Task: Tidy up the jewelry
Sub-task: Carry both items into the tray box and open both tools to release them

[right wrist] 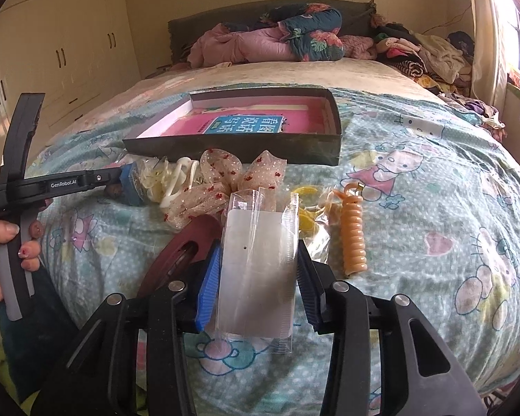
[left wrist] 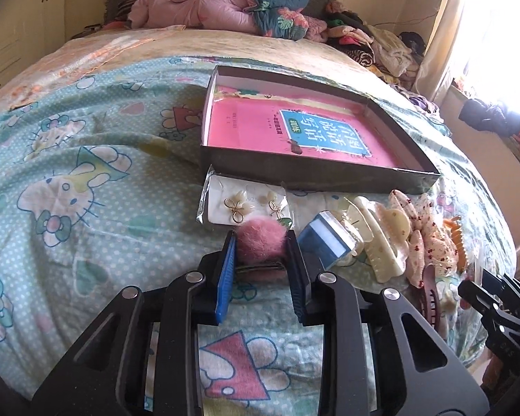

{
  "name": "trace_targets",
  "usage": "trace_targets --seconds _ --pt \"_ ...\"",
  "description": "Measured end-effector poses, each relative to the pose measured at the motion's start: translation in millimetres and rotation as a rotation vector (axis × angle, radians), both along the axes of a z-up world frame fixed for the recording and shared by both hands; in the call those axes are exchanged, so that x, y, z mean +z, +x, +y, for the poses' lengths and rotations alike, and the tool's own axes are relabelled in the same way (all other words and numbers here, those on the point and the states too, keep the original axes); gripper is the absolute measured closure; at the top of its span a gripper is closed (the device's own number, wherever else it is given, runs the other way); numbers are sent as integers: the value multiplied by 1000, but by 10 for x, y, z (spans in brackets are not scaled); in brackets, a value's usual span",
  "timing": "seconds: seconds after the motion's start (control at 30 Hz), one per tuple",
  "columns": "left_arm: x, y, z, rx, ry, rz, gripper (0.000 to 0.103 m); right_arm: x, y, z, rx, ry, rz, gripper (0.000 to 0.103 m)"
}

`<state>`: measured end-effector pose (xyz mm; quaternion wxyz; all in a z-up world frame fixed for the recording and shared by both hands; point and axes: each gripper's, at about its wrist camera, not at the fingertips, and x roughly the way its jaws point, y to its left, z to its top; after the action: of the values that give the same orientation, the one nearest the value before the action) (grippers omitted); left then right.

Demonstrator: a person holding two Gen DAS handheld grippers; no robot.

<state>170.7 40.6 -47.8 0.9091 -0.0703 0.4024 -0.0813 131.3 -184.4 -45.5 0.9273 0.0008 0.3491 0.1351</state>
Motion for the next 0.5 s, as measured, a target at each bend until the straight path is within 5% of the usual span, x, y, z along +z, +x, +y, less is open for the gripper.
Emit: trace_targets --seconds 0.5 --pt "596 99 20 26 -31 -141 83 282 289 -49 -9 4 -41 63"
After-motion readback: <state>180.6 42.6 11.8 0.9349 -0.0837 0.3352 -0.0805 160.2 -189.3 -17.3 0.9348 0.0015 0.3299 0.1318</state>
